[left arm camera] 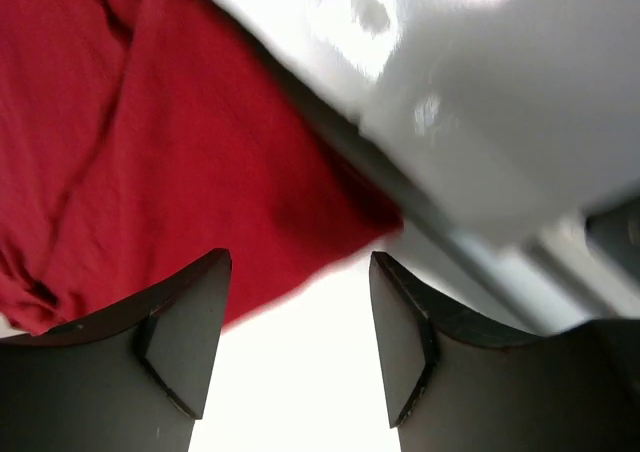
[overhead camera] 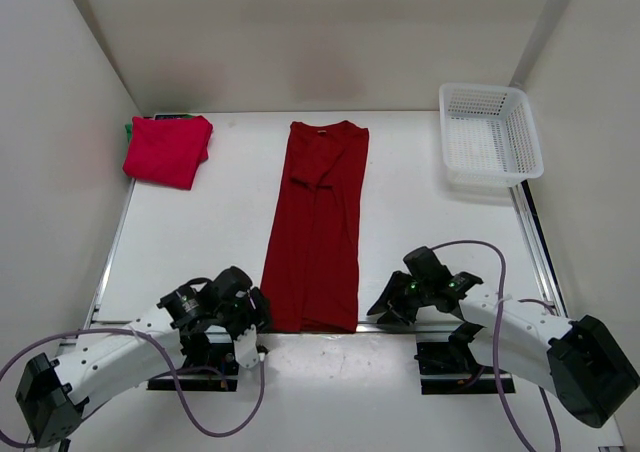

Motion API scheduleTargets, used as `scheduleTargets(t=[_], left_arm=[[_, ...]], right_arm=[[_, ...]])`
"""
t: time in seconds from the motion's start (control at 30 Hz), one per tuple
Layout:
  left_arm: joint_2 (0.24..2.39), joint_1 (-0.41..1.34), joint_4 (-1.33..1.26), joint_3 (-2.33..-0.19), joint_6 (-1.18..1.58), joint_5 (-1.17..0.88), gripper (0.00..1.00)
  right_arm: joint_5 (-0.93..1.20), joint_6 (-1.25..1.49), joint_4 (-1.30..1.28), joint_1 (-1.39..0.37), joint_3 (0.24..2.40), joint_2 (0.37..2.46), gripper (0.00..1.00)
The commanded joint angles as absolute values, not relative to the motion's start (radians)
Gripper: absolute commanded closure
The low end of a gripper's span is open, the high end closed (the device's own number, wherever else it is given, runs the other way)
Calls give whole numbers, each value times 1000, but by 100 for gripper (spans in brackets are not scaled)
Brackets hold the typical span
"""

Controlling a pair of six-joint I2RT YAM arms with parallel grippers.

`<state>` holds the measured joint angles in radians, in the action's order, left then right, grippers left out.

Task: Fold and stack the t-shirts
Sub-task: Grab the bottom of the folded rectangular tshirt with both arms

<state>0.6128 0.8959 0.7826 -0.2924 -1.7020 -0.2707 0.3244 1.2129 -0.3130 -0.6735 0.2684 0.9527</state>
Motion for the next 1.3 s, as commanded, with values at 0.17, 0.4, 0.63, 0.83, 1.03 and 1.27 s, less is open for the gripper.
scheduleTargets(t=[0.17, 0.4, 0.63, 0.83, 1.03, 1.27], left_arm=[[605, 762, 1034, -422, -1901, -285, 30], [635, 890, 931, -370, -1760, -256, 30], [724, 942, 845, -340, -1698, -230, 31], [703, 858, 942, -331, -1845, -215, 32], [612, 863, 910, -270, -1888, -225, 36], [647, 962, 801, -259, -1789, -232, 38]], right_arm=[[336, 1147, -278, -655, 322, 1002, 56], [342, 1134, -244, -676, 342, 1057, 56], [336, 1108, -248, -680, 394, 1106, 56], [336, 1106, -256, -669, 396, 1114, 56], [337, 1130, -218, -666, 370, 1109, 56], [336, 1103, -239, -696, 431, 1186, 55]])
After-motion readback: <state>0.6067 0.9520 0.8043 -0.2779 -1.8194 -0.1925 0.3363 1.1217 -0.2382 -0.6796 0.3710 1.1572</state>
